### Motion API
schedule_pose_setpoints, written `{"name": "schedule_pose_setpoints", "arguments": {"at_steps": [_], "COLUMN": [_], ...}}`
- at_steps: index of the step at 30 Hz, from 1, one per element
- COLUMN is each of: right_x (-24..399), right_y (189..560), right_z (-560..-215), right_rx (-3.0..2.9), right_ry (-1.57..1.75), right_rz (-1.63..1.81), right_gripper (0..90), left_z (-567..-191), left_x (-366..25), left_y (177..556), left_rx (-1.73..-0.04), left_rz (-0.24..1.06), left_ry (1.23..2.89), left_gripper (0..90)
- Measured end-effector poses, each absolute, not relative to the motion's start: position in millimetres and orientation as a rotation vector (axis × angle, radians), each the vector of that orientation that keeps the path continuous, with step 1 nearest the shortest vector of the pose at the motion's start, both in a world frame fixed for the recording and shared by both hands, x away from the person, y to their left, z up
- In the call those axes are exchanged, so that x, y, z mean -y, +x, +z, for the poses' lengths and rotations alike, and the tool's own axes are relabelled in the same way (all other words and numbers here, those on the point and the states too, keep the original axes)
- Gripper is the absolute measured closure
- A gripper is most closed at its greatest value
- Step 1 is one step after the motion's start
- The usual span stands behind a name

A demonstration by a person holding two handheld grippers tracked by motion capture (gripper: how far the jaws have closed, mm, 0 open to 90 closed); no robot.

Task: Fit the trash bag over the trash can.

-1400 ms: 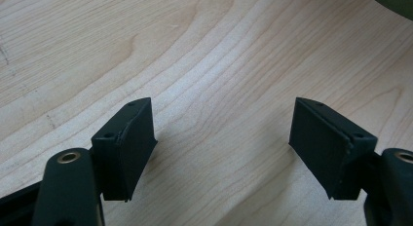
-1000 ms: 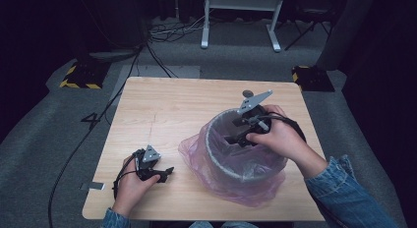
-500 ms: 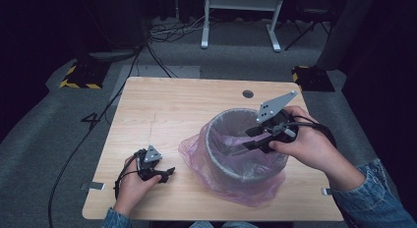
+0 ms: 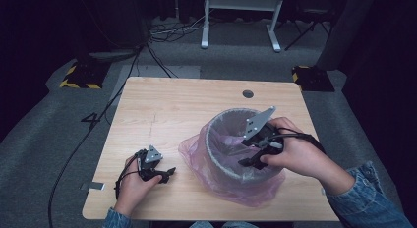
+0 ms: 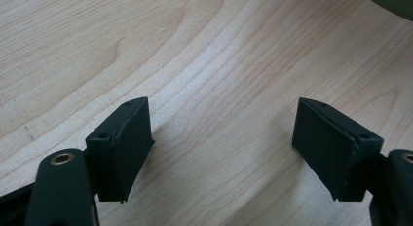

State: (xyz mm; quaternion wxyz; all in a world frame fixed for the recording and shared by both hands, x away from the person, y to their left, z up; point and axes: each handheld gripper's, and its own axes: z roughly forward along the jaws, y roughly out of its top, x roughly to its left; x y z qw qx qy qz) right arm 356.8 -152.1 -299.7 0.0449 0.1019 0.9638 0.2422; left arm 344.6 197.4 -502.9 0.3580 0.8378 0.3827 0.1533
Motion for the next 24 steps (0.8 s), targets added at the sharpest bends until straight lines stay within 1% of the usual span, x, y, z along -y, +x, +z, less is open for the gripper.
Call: {"name": "schedule_pose_setpoints", "arguments": {"at_steps": [10,12,14,17,24], "right_x": [123,118,114,109,100], "right_y": [367,368,370,370,372], "right_z": [-330,-336,-339,-342,-358], "right_rx": [-3.023,-3.037,-3.048,-3.036,-3.072], "right_ry": [0.156,0.130,0.084,0.018,0.011], "right_rz": [0.522,0.439,0.371,0.366,0.345], "right_gripper": [32.1,33.4,32.9,31.6,30.1], "left_z": [-503,-504,-503,-503,-504], "left_x": [-197,-197,-198,-198,-198], "left_y": [344,344,344,345,345], "left_rx": [-0.984,-0.985,-0.985,-0.985,-0.983], "left_rz": [0.394,0.396,0.393,0.391,0.390], "left_ry": [2.158,2.156,2.158,2.155,2.154], "left_gripper": [22.3,22.2,22.2,22.2,22.1]}}
